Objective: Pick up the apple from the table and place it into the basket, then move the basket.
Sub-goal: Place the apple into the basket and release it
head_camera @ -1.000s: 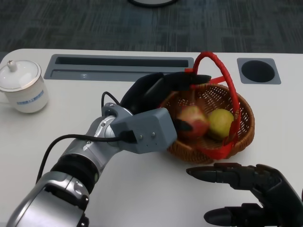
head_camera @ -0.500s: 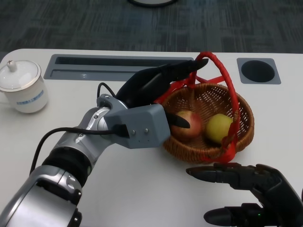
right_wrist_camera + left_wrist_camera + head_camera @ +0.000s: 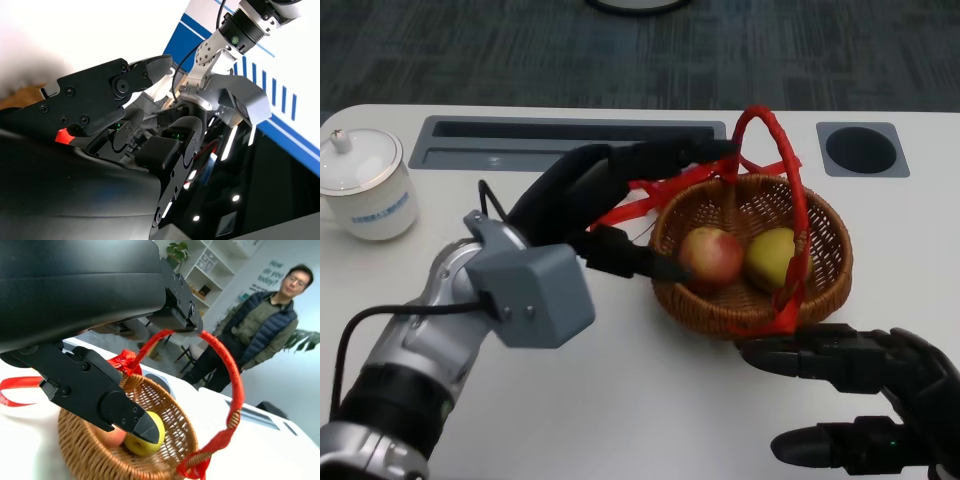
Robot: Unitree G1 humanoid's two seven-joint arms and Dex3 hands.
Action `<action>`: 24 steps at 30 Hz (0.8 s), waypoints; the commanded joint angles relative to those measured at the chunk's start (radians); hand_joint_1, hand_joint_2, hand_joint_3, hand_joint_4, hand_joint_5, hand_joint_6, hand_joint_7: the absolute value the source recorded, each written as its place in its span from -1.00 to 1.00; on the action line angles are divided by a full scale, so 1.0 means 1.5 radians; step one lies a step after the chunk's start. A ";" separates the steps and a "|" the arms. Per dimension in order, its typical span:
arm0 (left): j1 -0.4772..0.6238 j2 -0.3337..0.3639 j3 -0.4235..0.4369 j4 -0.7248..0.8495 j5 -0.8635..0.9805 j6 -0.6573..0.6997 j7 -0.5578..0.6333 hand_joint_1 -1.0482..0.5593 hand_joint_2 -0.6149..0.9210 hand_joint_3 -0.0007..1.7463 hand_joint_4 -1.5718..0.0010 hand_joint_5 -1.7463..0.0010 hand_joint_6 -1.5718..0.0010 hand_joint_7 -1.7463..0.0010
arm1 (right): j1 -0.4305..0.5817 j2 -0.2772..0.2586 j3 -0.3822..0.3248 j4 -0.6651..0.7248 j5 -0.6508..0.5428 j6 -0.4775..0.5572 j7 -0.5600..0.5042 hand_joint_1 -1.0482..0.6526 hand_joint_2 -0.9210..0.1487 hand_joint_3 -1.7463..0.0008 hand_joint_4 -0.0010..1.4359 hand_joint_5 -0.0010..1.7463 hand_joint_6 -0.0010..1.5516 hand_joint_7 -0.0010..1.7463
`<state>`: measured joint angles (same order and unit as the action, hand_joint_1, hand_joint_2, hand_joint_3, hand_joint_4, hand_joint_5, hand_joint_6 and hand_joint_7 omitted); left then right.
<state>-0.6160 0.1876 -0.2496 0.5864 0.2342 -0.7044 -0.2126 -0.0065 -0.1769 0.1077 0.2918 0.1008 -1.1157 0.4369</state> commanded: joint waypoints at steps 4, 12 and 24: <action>0.134 0.043 0.044 -0.125 -0.098 -0.023 -0.049 -0.13 0.69 -0.99 0.05 0.95 0.12 0.96 | 0.022 -0.021 -0.007 -0.032 -0.018 -0.027 -0.017 -0.20 -0.73 1.00 0.15 -1.00 0.01 -0.99; 0.259 0.073 0.101 -0.204 -0.187 -0.065 -0.074 -0.09 0.70 -0.99 -0.05 0.95 0.03 0.97 | 0.022 -0.064 -0.030 -0.018 -0.023 -0.038 -0.023 -0.18 -0.73 0.99 0.14 -1.00 -0.01 -1.00; 0.347 0.090 0.148 -0.236 -0.244 -0.058 -0.116 -0.09 0.71 -1.00 -0.01 0.99 0.05 1.00 | -0.026 -0.120 -0.103 0.100 -0.025 -0.091 -0.054 -0.22 -0.75 1.00 0.13 -1.00 -0.02 -1.00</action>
<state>-0.1095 0.3064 -0.0427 0.2391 -0.1237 -0.7922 -0.3697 -0.0365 -0.3346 -0.0278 0.4261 0.0512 -1.2393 0.3694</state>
